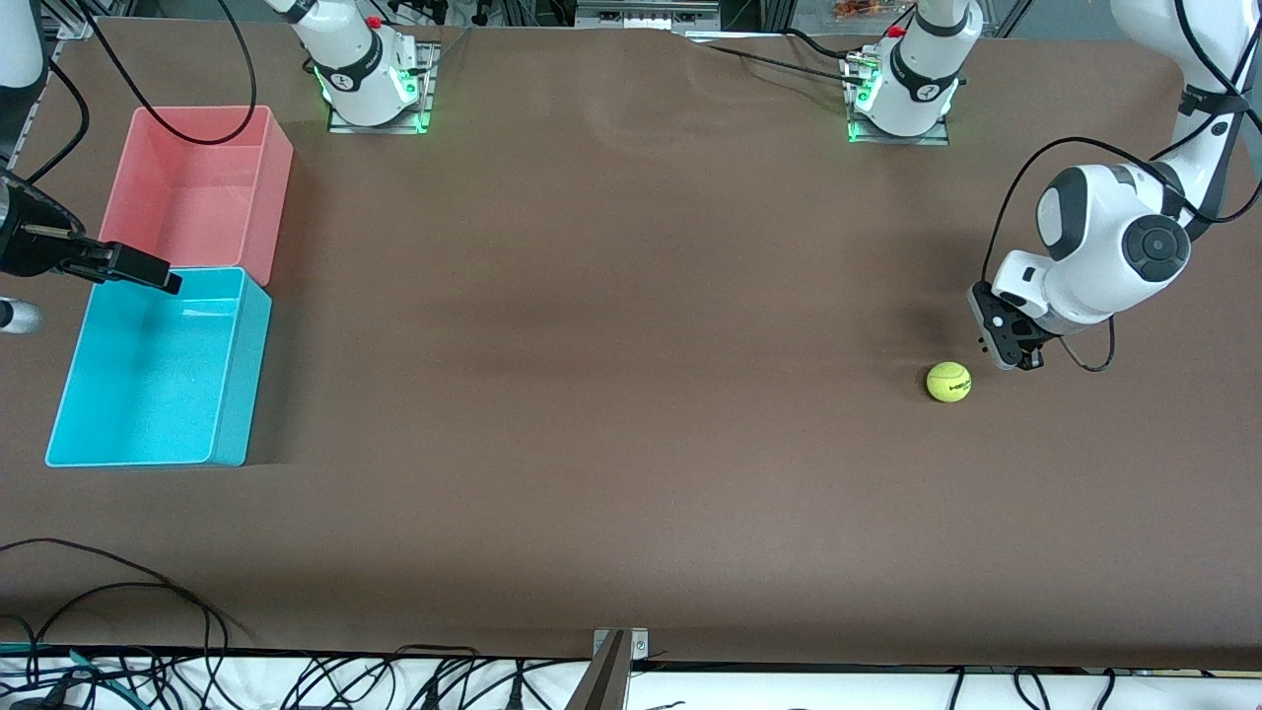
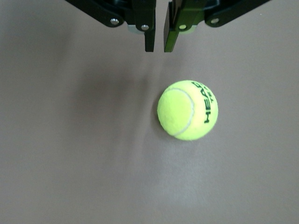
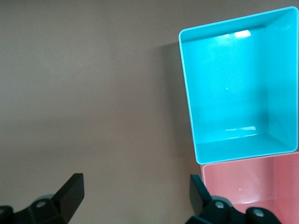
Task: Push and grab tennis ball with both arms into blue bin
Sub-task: 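Push the tennis ball with the left gripper toward the blue bin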
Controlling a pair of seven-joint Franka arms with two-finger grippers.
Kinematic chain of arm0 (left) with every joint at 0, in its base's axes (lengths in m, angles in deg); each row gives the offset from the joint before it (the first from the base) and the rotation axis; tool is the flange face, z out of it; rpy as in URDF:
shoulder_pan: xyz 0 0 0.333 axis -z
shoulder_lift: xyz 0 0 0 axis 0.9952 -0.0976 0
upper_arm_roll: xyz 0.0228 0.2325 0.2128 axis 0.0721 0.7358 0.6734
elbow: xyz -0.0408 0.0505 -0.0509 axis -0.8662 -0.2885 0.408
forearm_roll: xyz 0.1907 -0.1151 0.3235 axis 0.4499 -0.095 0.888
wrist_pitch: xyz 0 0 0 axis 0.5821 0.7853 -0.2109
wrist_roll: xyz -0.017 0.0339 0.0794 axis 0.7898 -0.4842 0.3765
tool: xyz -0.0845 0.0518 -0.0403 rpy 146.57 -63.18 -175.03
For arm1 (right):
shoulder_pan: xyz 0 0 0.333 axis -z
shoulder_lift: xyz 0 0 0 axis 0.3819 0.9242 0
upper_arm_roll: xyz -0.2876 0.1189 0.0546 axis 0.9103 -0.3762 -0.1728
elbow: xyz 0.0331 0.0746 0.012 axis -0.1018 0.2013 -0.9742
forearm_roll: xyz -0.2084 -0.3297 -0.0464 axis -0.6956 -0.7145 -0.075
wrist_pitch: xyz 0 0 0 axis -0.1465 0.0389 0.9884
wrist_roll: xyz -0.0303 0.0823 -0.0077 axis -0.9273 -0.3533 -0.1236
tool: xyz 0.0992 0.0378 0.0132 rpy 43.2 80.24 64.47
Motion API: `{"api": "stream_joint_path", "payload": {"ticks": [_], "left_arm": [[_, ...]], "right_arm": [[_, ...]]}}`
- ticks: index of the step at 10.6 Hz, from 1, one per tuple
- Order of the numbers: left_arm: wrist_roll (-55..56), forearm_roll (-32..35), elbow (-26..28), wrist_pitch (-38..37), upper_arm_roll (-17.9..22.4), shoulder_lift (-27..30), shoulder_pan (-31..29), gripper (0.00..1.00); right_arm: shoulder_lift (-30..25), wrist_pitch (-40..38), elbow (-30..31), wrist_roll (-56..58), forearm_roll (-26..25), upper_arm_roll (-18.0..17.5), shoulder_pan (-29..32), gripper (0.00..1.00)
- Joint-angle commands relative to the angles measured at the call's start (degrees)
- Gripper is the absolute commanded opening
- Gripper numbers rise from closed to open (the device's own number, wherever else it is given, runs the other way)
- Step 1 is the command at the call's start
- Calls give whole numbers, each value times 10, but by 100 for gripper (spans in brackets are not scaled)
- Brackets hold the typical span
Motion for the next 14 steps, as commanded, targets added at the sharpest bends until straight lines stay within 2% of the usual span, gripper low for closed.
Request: {"api": "stream_joint_path", "payload": {"ticks": [1, 8, 14], "left_arm": [[-65, 7, -5, 52, 1, -33, -20, 15], [-70, 3, -62, 54, 1, -101, -23, 15], [-77, -3, -84, 56, 0, -137, -18, 15]], "right_arm": [[6, -6, -15, -8, 9, -1, 2, 100], [10, -4, -15, -8, 10, 0, 2, 100], [10, -4, -15, -8, 21, -1, 2, 100]]}}
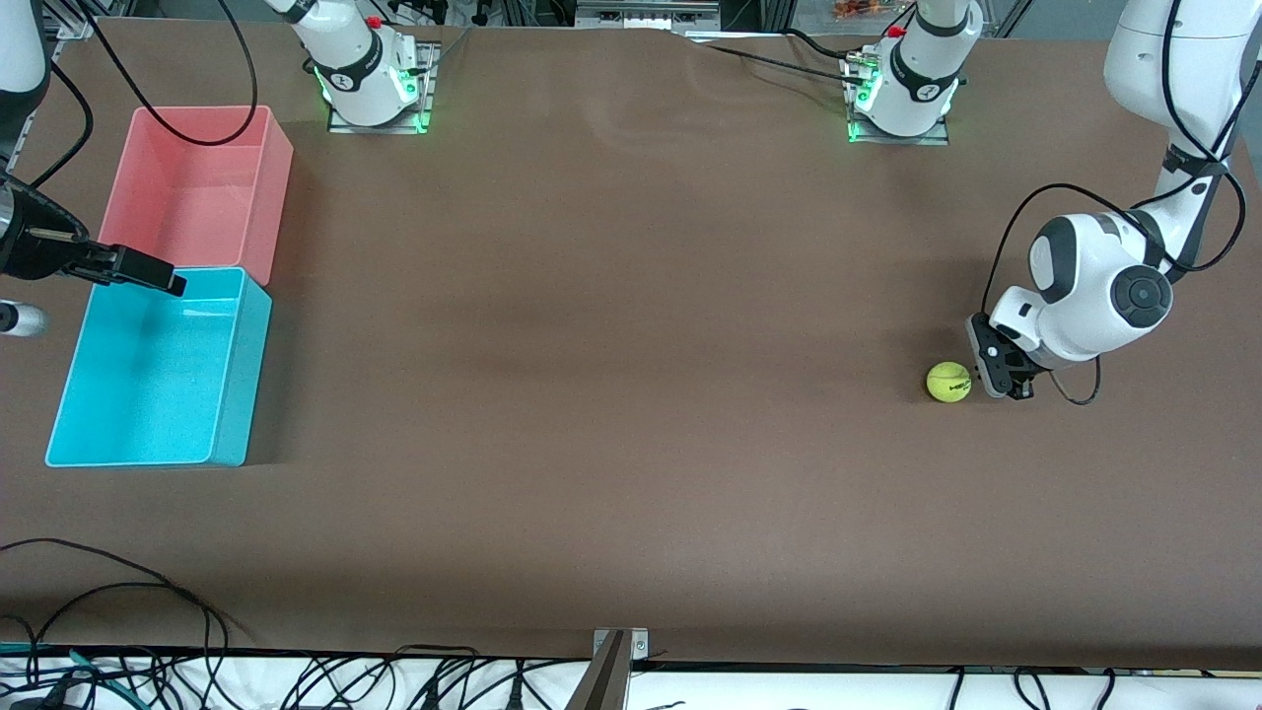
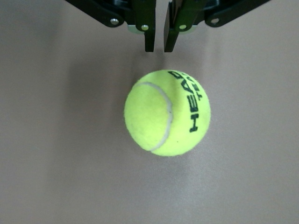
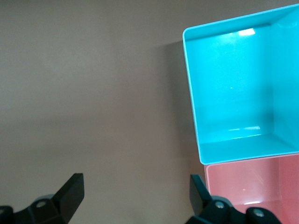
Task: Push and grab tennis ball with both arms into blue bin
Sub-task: 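Push the tennis ball with the left gripper toward the blue bin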
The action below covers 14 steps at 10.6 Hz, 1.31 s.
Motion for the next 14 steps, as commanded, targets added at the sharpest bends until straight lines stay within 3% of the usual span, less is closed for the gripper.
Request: {"api": "stream_joint_path", "payload": {"ticks": [1, 9, 11, 14], "left_arm": [[-16, -3, -21, 9, 0, -22, 3, 15], [-14, -16, -28, 23, -1, -38, 9, 15], [-5, -33, -29, 25, -4, -45, 30, 8], [159, -44, -56, 25, -48, -53, 78, 8]], "right_arm": [[7, -5, -15, -8, 13, 0, 2, 100], [7, -3, -15, -8, 13, 0, 2, 100], [9, 0, -15, -8, 13, 0, 1, 100], [9, 0, -15, -8, 13, -1, 0, 100]]}}
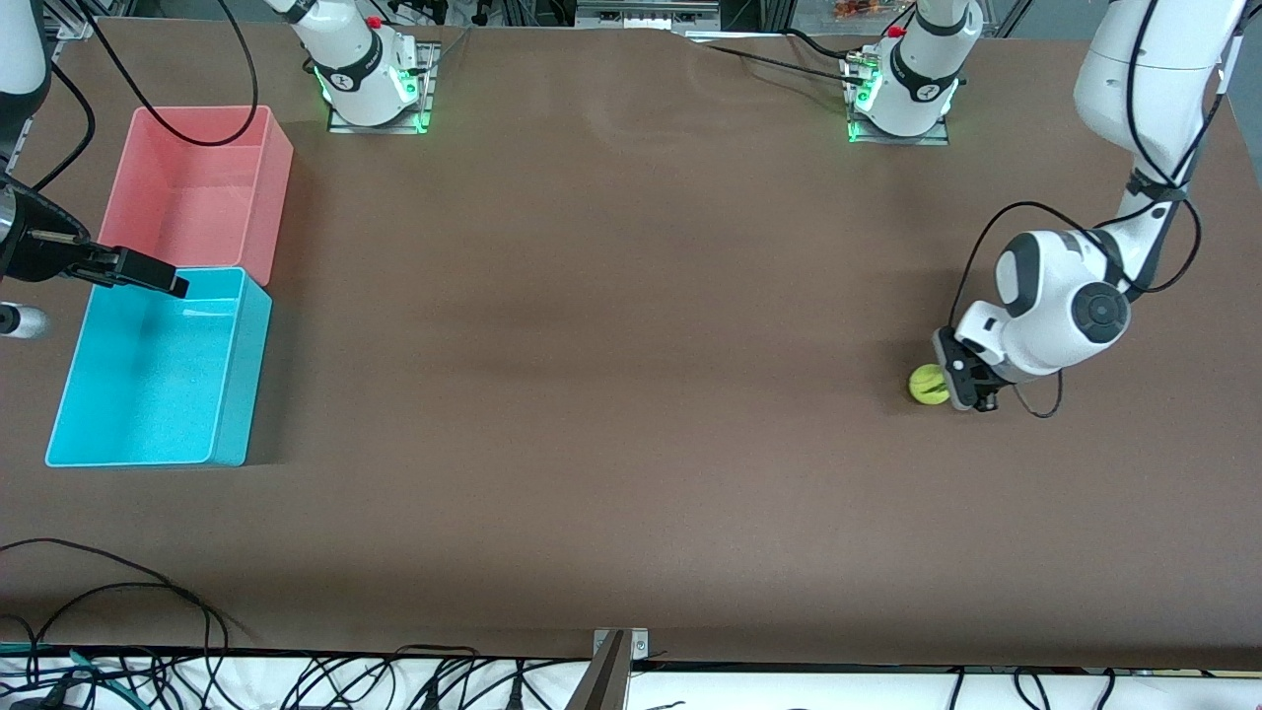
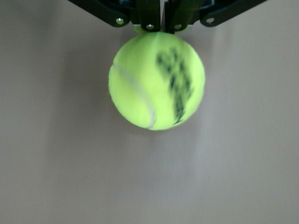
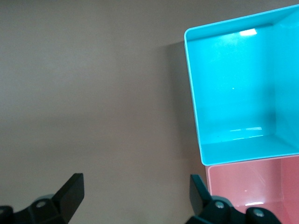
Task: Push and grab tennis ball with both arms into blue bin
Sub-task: 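Push the tennis ball with the left gripper toward the blue bin, then reach the right gripper toward the ball while the left gripper withdraws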
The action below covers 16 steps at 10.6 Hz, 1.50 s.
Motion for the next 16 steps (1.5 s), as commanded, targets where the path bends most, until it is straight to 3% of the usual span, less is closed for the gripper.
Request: {"api": "stream_joint_path", "payload": {"ticks": [1, 6, 8, 10, 11, 13, 16], "left_arm": [[148, 6, -32, 2, -29, -15, 50, 10], [139, 8, -26, -4, -24, -4, 41, 19], [139, 7, -25, -6, -17, 4, 30, 31], [140, 7, -20, -13, -8, 26, 23, 52], [140, 7, -18, -29, -1, 47, 23, 100], [148, 6, 14, -35, 3, 110, 29, 100], [148, 7, 64, -36, 15, 215, 27, 100]], "right_arm": [[7, -3, -15, -8, 10, -1, 1, 100], [22, -2, -15, 3, 10, -3, -2, 100], [35, 11, -15, 4, 10, -11, -7, 100], [46, 29, -15, 6, 9, -11, -18, 100], [63, 31, -15, 43, 8, -12, -27, 100], [93, 86, -12, 85, 19, -12, -30, 100], [166, 167, -14, 121, 103, -11, -25, 100]]}}
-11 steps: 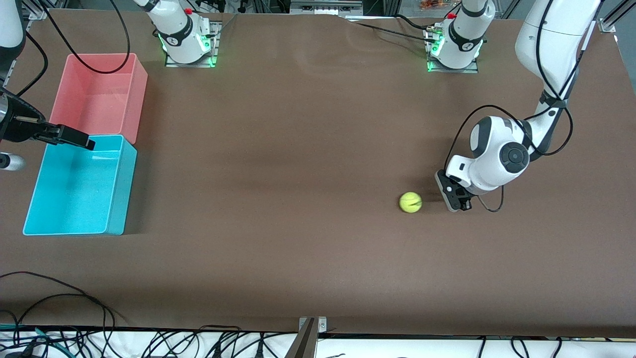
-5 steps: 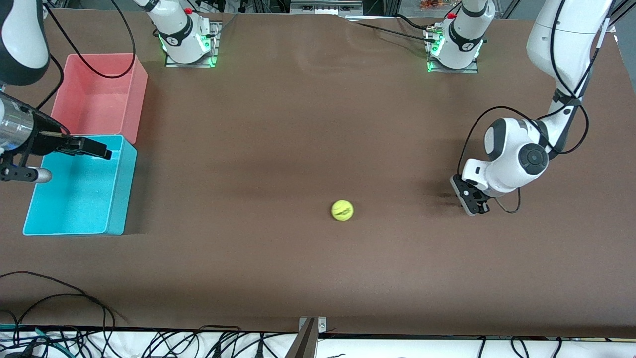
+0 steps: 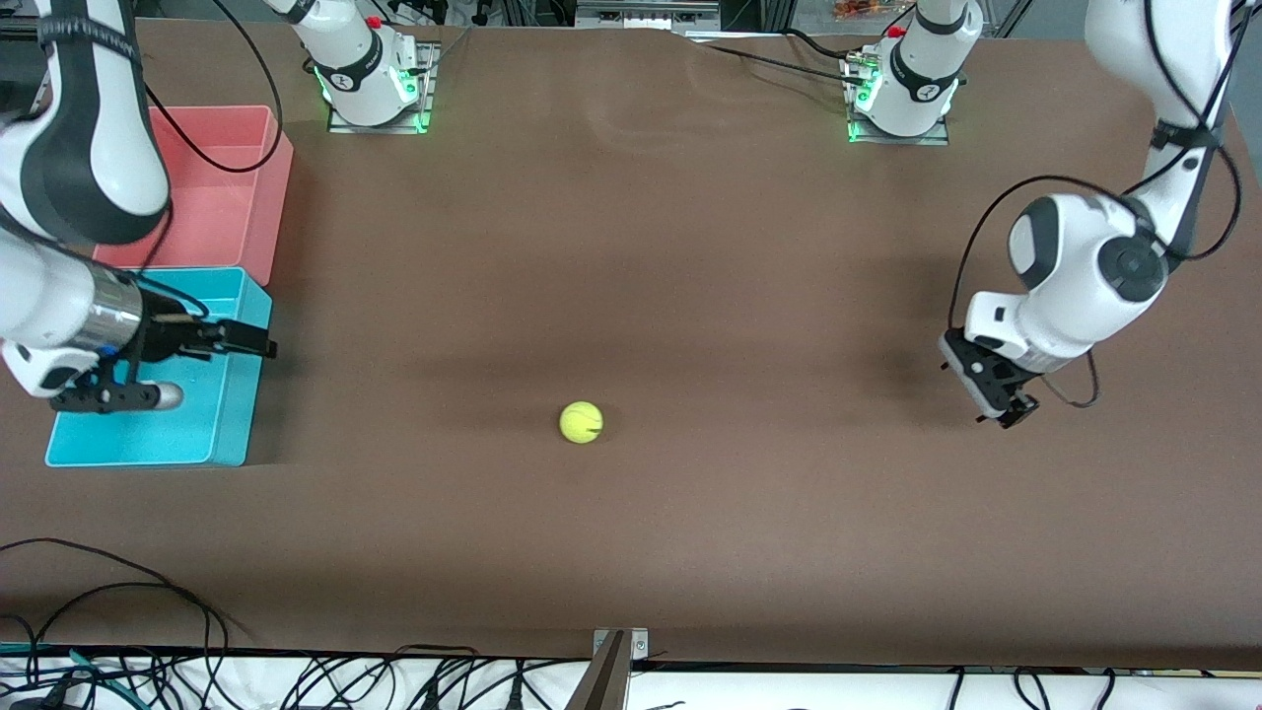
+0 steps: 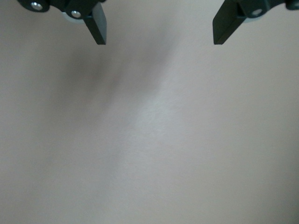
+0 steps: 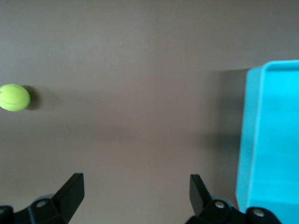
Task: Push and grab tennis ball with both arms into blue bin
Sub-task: 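Reach the right gripper toward the ball while the left gripper withdraws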
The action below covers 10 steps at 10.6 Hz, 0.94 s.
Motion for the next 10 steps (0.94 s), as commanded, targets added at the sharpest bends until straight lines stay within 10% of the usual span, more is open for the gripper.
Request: {"api": "stream_joint_path", "payload": {"ticks": [1, 10], "left_arm": [[6, 7, 71, -8, 7, 122, 2, 100], [30, -2, 73, -70, 9, 269, -18, 100]], "right_arm": [[66, 73, -15, 54, 55, 3, 3, 100], [168, 208, -11, 99, 29, -3, -41, 100]]}}
